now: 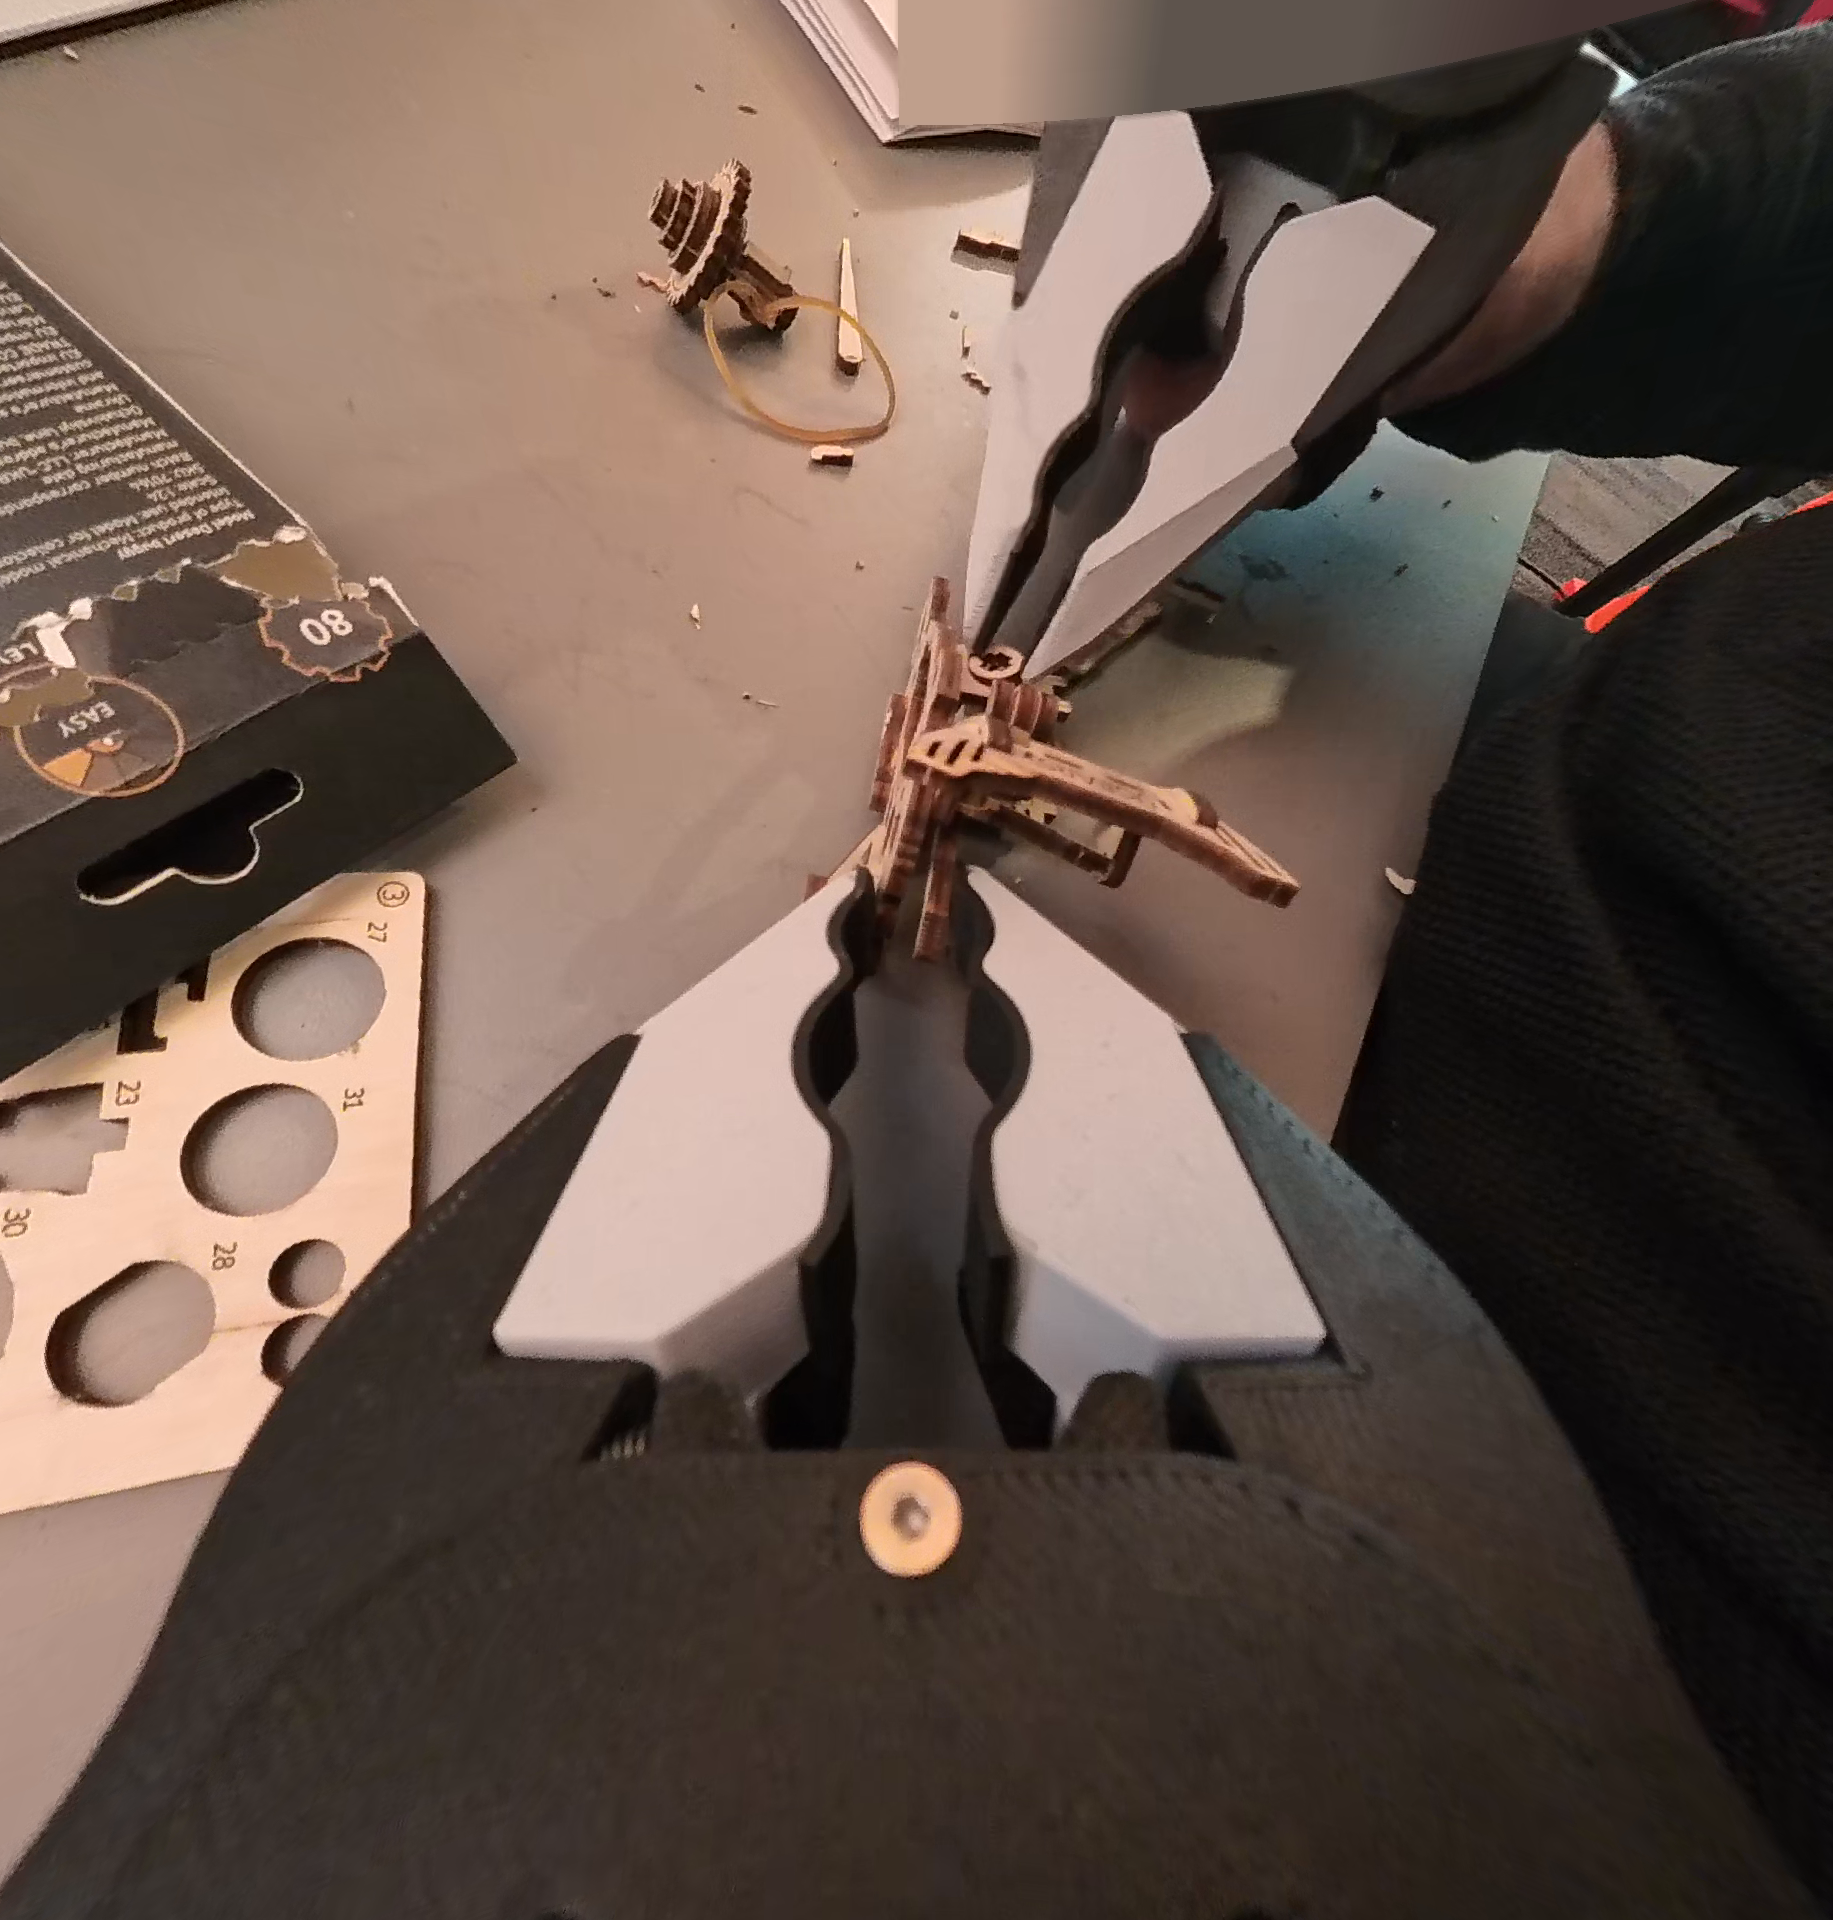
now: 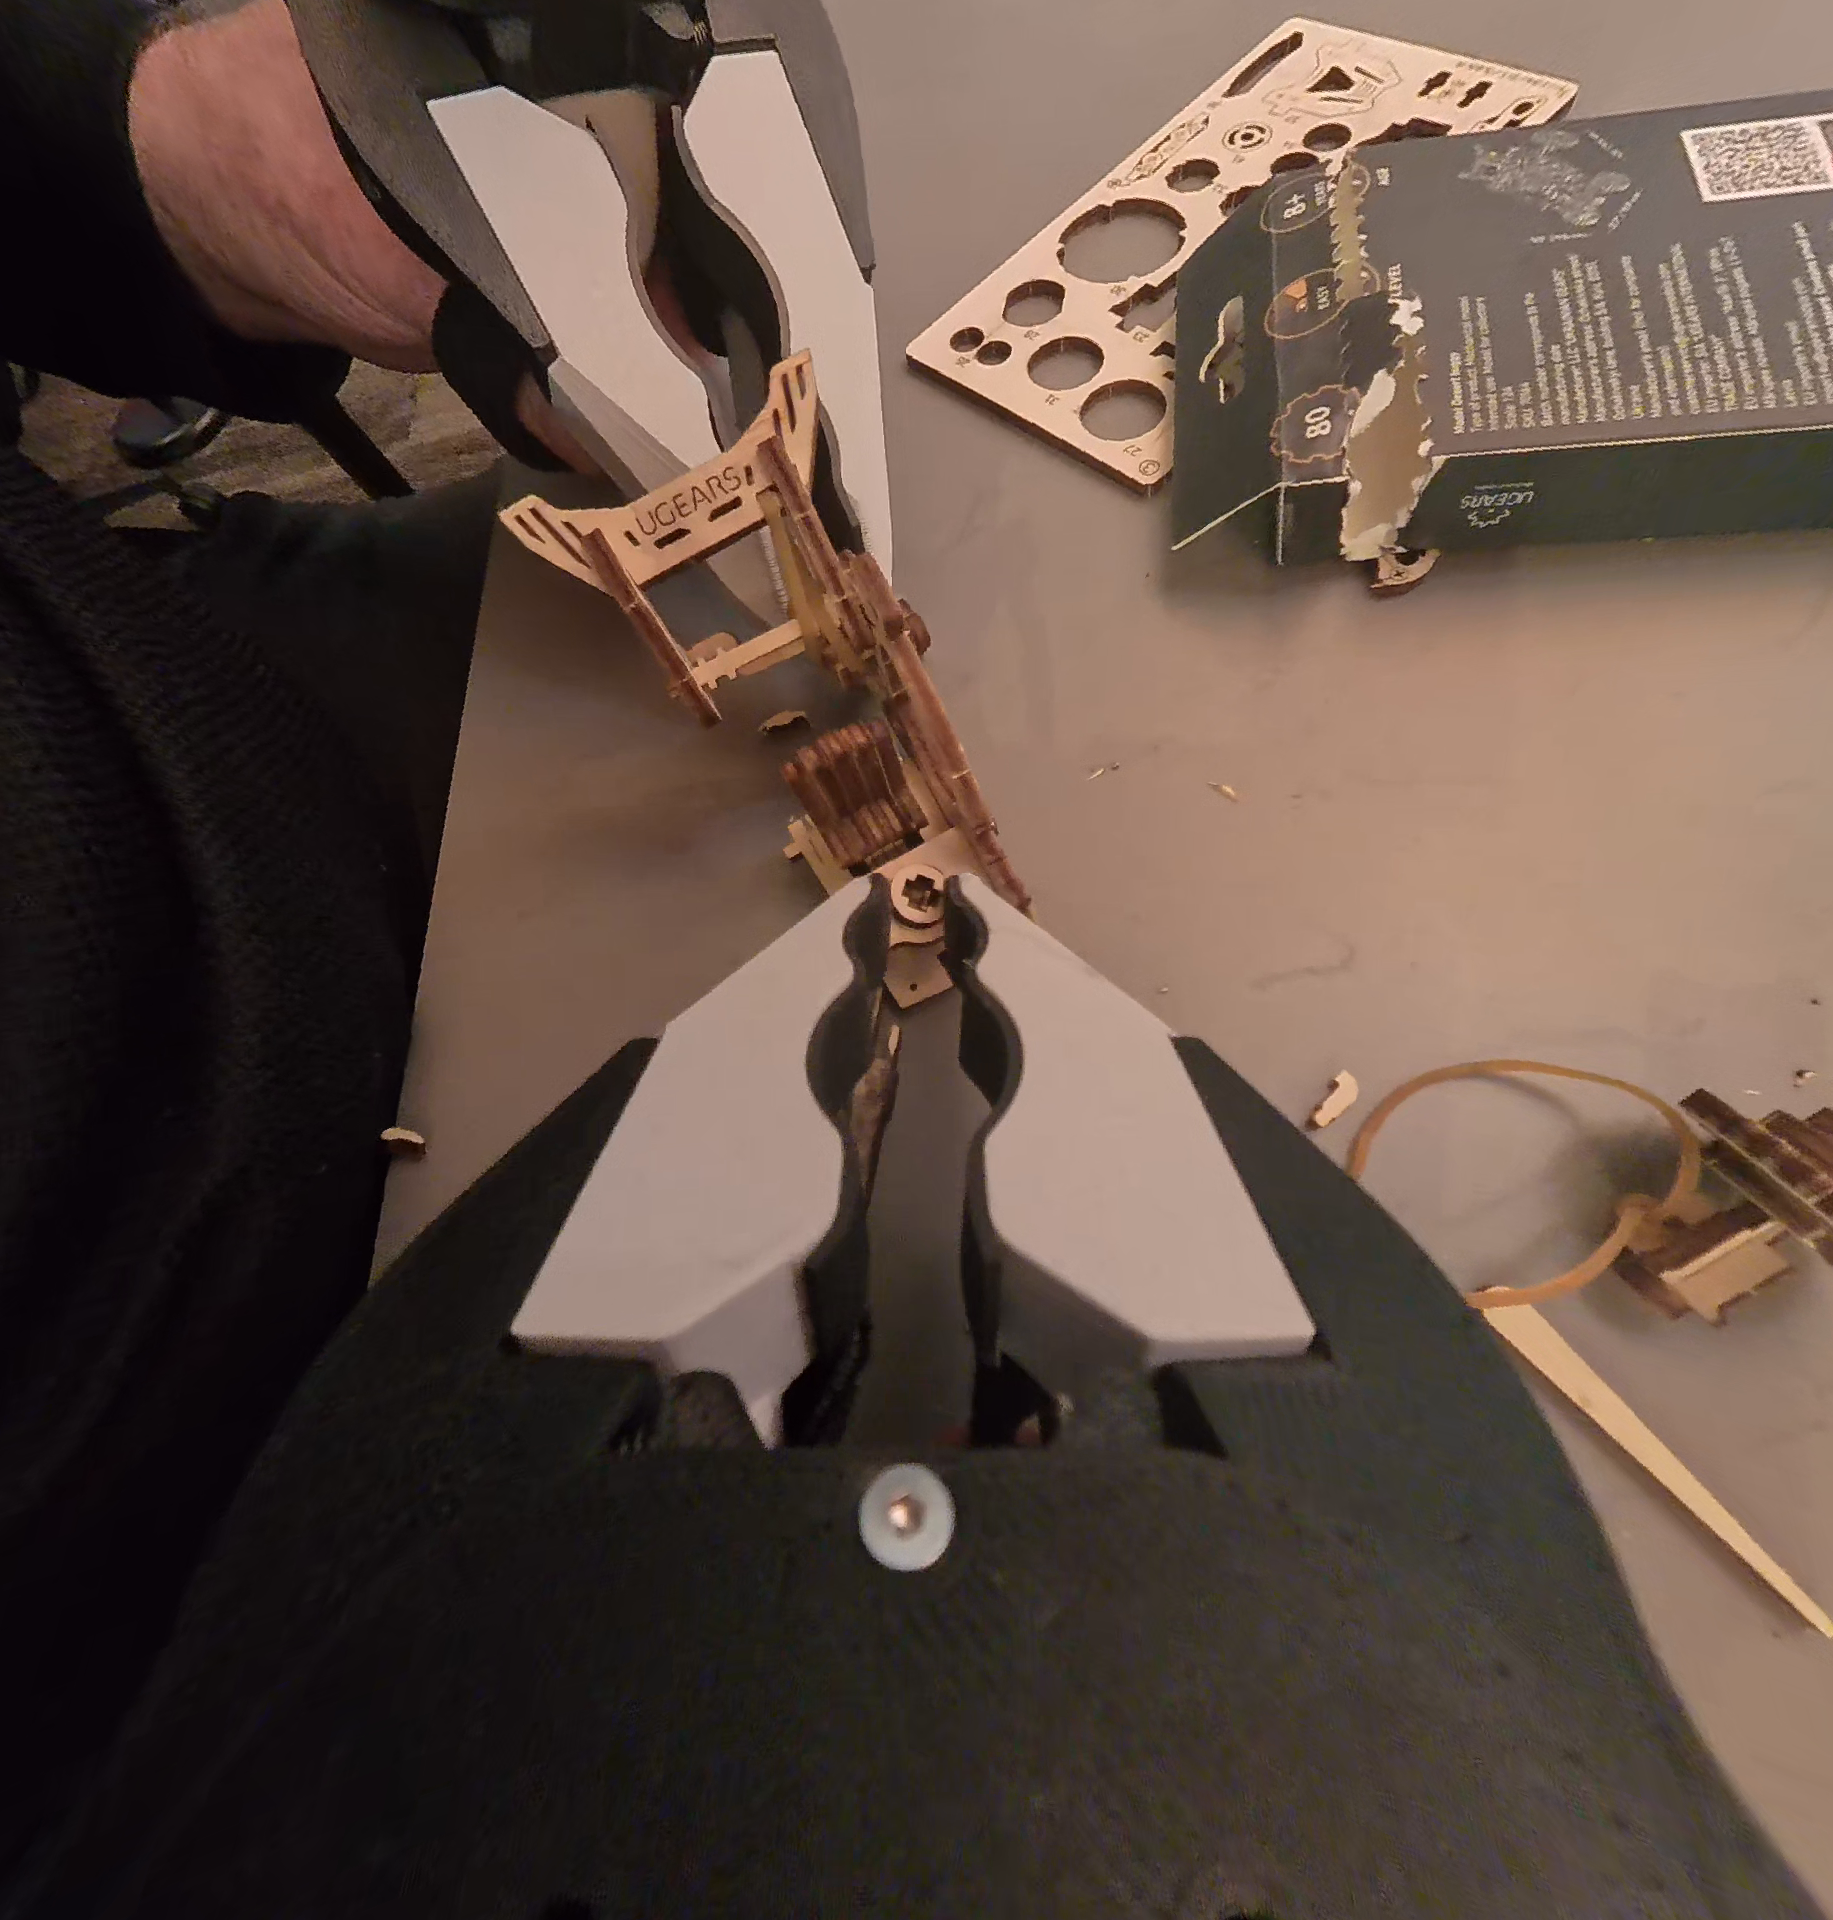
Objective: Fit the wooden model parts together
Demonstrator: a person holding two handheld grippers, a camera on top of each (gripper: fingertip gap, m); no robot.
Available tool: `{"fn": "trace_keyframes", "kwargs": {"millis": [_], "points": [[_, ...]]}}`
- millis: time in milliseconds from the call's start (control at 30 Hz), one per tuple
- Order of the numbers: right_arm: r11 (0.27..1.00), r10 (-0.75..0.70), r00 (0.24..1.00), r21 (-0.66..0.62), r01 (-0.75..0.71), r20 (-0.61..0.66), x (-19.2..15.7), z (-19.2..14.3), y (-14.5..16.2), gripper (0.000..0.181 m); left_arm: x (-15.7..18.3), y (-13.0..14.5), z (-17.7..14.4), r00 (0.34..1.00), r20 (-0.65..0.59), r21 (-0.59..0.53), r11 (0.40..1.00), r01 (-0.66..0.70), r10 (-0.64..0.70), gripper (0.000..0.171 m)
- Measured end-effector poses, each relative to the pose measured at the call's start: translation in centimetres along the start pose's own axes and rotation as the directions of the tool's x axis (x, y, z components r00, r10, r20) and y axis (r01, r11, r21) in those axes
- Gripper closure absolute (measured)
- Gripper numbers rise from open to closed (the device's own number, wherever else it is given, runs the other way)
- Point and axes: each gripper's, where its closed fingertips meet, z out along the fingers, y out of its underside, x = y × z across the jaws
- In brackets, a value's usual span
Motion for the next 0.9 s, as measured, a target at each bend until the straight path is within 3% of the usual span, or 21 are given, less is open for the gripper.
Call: {"fn": "trace_keyframes", "kwargs": {"millis": [567, 767, 900], "points": [[0.983, -0.181, 0.976, 0.001, 0.182, -0.118, -0.40, -0.10, -0.03, 0.181, 0.05, -0.01, 0.02, 1.000, 0.001, 0.000, 1.000, -0.004, 0.004, 0.160], [0.913, -0.408, 0.890, -0.112, 0.392, -0.205, -0.53, 0.04, 0.15, 0.181, 0.00, 0.05, 0.04, 1.000, 0.007, -0.004, 1.000, -0.008, 0.008, 0.160], [0.873, -0.483, 0.850, -0.188, 0.449, -0.212, -0.53, 0.05, 0.22, 0.181, 0.00, 0.06, 0.05, 1.000, 0.009, -0.005, 1.000, -0.011, 0.011, 0.159]]}}
